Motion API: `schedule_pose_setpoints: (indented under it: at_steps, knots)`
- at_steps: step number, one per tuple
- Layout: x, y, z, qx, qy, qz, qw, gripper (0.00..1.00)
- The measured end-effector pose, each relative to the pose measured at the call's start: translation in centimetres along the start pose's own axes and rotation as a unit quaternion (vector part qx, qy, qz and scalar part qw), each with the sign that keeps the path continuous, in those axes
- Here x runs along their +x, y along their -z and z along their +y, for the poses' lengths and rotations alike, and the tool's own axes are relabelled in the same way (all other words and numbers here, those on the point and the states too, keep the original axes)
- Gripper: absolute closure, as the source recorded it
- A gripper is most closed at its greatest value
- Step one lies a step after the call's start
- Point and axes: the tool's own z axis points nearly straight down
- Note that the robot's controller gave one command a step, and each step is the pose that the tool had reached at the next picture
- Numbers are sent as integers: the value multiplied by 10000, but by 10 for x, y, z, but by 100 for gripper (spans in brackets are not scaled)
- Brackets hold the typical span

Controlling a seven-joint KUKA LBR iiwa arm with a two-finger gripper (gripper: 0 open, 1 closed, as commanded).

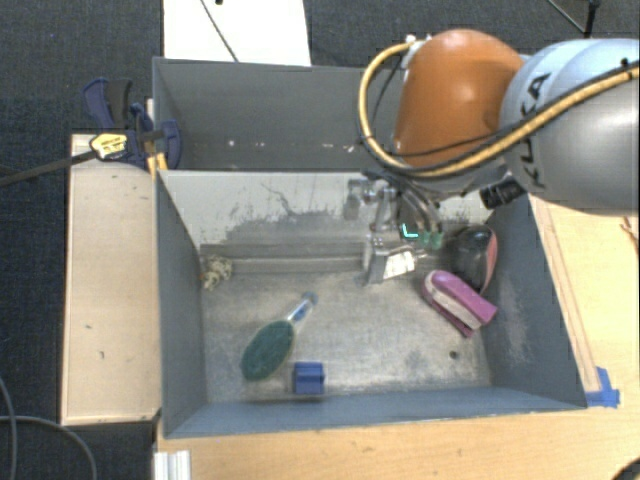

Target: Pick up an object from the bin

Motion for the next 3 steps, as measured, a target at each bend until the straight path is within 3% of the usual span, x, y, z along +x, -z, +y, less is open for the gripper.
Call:
schedule_pose_setpoints:
  at_steps: [1, 2, 3]
  knots:
    - [18, -95, 8, 4, 3241, -8, 9460, 0]
    - [76, -153, 128, -4, 3820, -27, 9242, 0]
    - [74, -153, 123, 5, 3762, -21, 9265, 100]
